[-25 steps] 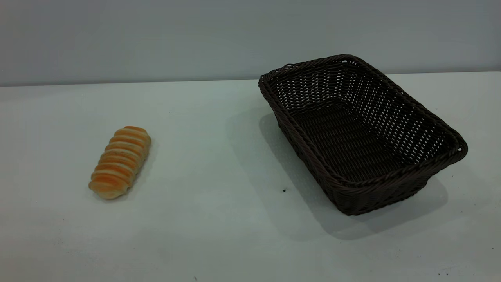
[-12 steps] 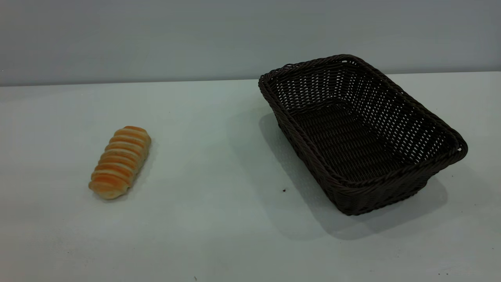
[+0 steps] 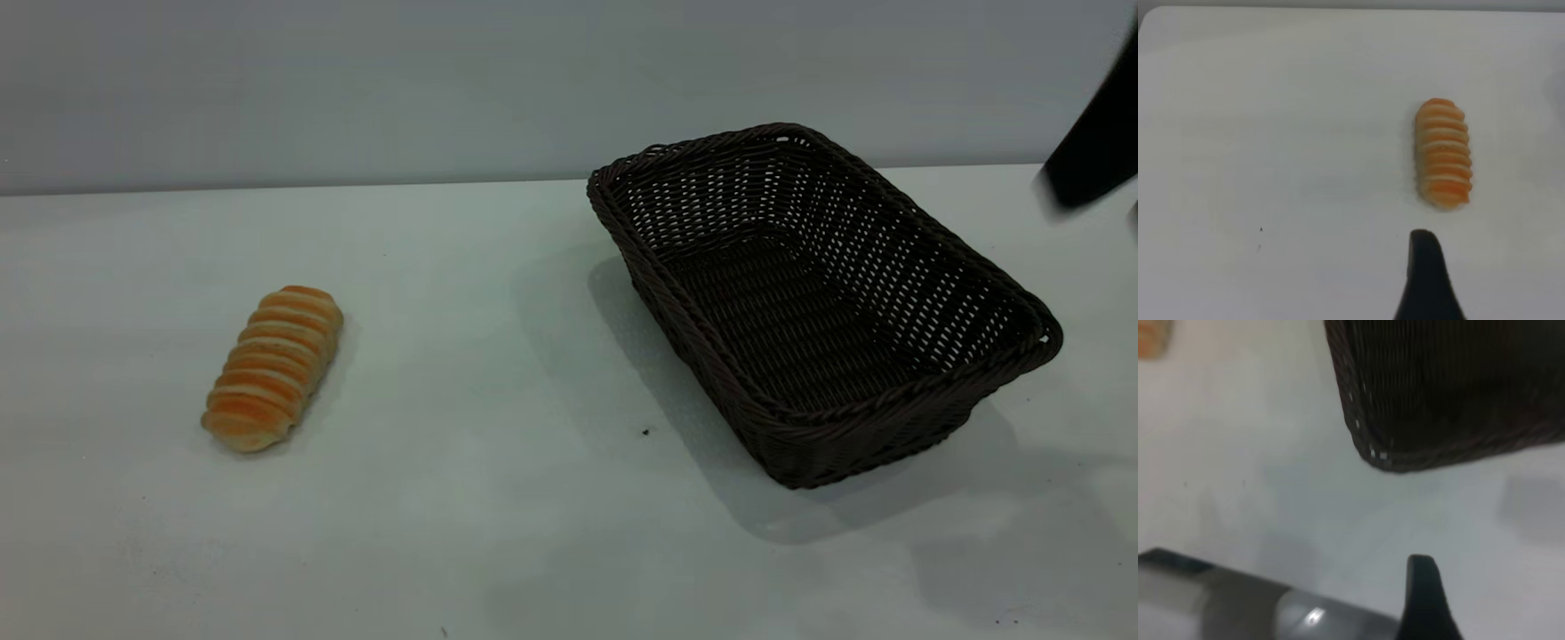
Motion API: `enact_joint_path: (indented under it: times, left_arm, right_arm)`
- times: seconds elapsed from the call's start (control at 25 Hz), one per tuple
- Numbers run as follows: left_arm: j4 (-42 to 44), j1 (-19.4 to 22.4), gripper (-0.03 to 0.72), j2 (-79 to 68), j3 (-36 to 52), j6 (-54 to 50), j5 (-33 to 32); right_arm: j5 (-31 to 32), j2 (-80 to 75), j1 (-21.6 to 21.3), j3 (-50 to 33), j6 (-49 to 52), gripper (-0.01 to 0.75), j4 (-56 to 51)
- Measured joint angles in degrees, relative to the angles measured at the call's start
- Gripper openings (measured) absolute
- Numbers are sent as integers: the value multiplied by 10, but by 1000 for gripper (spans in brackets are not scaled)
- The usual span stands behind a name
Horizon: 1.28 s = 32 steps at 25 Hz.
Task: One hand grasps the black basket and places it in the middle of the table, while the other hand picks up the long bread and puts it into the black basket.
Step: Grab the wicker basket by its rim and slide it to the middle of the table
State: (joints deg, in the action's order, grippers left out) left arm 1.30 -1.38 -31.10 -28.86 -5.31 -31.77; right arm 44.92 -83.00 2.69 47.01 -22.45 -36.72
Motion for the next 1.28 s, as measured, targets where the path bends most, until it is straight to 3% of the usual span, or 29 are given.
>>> enact_joint_path:
  times: [0.2, 0.48, 1.0, 1.28]
  left_arm:
    - [0, 0, 551, 0, 0, 0, -7]
    - [0, 0, 551, 0, 0, 0, -8]
    - [0, 0, 551, 0, 0, 0, -13]
    - [0, 0, 551, 0, 0, 0, -13]
  right_arm:
    - [-44, -128, 0, 0, 0, 546, -70]
    - [-133, -169, 0, 0, 37, 546, -127]
    - [-177, -192, 0, 1, 177, 546, -137]
    - [-209, -247, 0, 1, 193, 546, -185]
